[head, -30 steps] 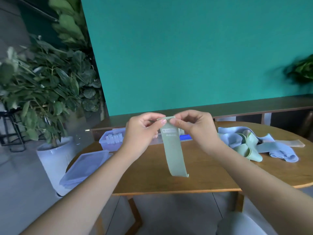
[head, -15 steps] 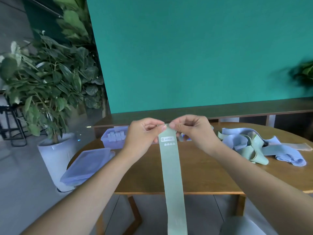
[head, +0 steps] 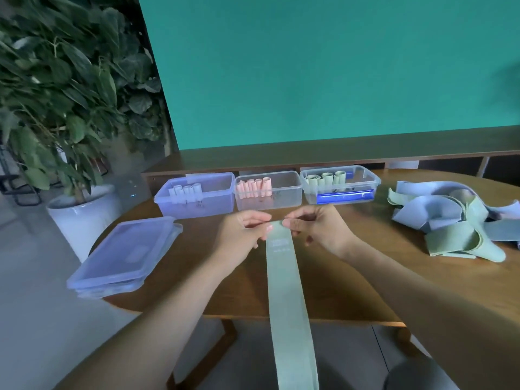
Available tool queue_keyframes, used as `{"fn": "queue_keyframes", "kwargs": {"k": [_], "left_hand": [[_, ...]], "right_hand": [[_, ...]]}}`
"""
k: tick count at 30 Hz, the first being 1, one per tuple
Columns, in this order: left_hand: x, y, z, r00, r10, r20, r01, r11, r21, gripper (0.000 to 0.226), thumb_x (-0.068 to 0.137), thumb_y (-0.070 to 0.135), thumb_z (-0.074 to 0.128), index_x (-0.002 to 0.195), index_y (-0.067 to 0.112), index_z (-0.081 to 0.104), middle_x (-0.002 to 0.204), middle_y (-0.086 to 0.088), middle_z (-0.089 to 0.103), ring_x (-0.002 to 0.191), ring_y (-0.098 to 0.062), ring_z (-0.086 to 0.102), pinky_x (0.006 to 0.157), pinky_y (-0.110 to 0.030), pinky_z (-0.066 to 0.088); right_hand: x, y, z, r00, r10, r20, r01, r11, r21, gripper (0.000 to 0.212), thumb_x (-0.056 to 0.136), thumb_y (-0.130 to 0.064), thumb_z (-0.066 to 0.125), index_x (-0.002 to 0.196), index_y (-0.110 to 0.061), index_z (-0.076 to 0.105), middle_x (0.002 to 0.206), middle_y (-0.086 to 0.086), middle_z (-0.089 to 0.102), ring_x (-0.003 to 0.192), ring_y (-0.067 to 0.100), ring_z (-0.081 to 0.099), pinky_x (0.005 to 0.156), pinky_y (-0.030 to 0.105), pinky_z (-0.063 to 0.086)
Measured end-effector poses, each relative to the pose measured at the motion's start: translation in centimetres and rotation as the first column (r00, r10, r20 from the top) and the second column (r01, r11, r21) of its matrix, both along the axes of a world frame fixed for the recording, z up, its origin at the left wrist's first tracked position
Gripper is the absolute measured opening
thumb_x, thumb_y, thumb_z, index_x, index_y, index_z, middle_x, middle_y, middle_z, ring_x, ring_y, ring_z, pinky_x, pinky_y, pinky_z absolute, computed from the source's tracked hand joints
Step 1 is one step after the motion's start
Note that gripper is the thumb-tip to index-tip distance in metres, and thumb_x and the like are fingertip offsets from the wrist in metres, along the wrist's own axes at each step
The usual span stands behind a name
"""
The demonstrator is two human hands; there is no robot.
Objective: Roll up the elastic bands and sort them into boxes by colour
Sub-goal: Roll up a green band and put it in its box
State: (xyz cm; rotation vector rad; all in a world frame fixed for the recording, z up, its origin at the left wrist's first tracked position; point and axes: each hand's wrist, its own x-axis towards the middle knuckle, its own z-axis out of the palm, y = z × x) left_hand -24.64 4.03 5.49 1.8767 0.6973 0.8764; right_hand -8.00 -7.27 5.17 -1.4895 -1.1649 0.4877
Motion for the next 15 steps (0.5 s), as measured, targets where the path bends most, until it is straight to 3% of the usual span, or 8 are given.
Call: {"fn": "queue_keyframes", "kwargs": {"k": [6, 15], "left_hand": [[1.4, 2.8, -1.3, 0.997, -0.046, 0.062, 0.053, 0.992, -0.114, 0.016, 0.086, 0.009, 0.076, 0.102, 0.013, 0.077, 0.080, -0.002, 0.076, 0.064, -0.010, 0.063, 0.056, -0.023, 0.047], [3.7, 6.9, -2.8, 0.999, -0.028, 0.045, 0.035, 0.987, -0.160, 0.016, 0.086, 0.014, 0.077, 0.102, 0.017, 0.077, 0.086, -0.003, 0.076, 0.071, -0.012, 0.065, 0.060, -0.026, 0.049]], "right_hand": [[2.3, 2.5, -0.6, 0.995, 0.083, -0.055, -0.085, 0.996, -0.037, 0.013, 0.088, -0.020, 0.077, 0.097, -0.011, 0.078, 0.071, -0.004, 0.073, 0.065, 0.009, 0.065, 0.051, 0.022, 0.051], [4.7, 6.6, -2.2, 0.996, 0.071, -0.045, -0.075, 0.993, -0.092, 0.015, 0.090, -0.024, 0.075, 0.099, -0.012, 0.078, 0.070, -0.008, 0.072, 0.063, 0.006, 0.063, 0.048, 0.019, 0.047]]}}
